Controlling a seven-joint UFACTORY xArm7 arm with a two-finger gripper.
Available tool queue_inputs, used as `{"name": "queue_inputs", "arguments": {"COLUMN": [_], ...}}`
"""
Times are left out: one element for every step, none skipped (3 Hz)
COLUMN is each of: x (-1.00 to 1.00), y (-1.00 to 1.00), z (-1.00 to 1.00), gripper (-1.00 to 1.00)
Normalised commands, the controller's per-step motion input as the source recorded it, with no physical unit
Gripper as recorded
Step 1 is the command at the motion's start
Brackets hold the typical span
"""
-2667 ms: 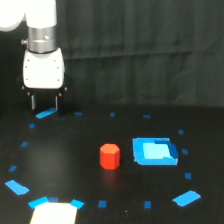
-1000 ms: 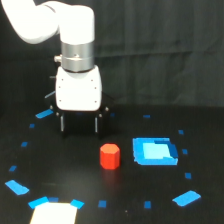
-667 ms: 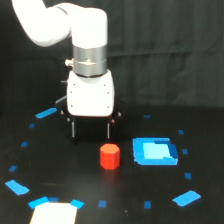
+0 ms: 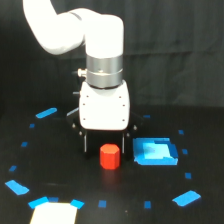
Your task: Pick up the red object from the table
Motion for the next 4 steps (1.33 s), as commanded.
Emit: {"name": "queue_inputs", "arguments": {"x": [0.23,0.23,0.47,0.22], "y": [-0.47,-0.01,0.55,0.38], "z": [-0.28,0.13,-0.09,1.0], "gripper": [-0.26,-0.99,-0.98,-1.0]}}
